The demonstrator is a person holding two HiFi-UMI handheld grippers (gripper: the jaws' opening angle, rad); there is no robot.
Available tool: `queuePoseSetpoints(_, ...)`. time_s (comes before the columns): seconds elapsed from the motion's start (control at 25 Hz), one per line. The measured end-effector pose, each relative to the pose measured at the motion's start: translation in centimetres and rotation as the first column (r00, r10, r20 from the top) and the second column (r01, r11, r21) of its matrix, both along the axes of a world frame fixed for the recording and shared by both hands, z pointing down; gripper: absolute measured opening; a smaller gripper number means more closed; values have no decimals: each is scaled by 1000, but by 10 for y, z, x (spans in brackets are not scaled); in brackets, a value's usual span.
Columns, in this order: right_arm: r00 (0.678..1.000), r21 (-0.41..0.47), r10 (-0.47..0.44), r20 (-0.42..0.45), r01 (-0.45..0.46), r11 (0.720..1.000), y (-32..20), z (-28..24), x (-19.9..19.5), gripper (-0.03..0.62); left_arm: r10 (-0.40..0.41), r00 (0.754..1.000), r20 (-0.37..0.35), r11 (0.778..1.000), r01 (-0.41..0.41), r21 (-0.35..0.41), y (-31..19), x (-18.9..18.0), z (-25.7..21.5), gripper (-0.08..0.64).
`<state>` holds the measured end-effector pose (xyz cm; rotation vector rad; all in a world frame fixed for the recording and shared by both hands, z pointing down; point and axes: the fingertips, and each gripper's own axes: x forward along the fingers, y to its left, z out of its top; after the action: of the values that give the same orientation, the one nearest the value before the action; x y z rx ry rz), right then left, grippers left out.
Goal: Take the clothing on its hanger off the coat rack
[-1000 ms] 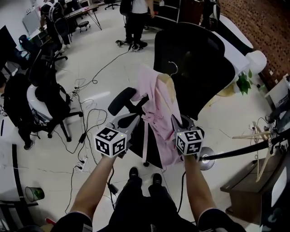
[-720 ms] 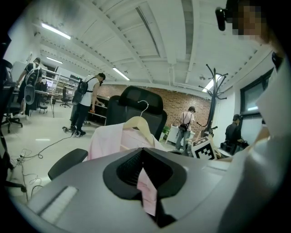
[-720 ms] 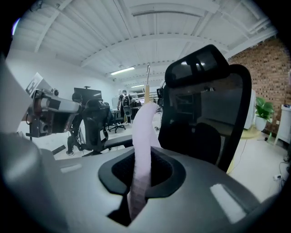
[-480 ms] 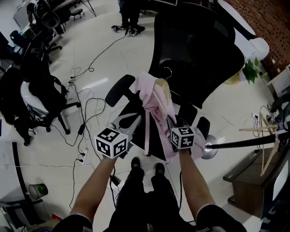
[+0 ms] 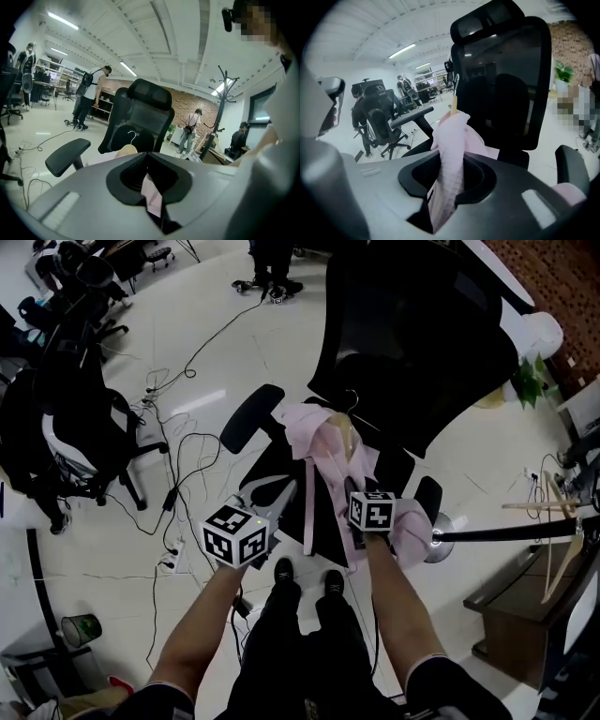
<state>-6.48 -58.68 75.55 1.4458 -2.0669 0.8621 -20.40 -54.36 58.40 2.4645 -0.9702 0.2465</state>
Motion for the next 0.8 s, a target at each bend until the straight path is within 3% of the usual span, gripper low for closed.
queuePoseSetpoints(0.12,999,11,19,-29,-18,1000,-3,-4,8,159,1,1000,1,1000,-1,-4,1,-3,1,12)
queuePoseSetpoints(0.36,999,65,26,-19,-24,998,-3,-36,23,181,14,1000,-13,1000,-14,6,-2,7,-8,12)
queuePoseSetpoints(0.44,1000,121,14,-2,-14,993,-9,-62,23,159,19,999,-27,1000,-19,17,-6,14,-14,12)
queuePoseSetpoints(0.56,999,230,4,45,-14,973,-19,-113,25,27,14,999,-48,999,-13,33,-10,23,-25,12)
queuePoseSetpoints(0.8,994,415,-81,74,44,909,-22,-222,24,15,34,997,-74,995,-27,94,-16,42,-63,12)
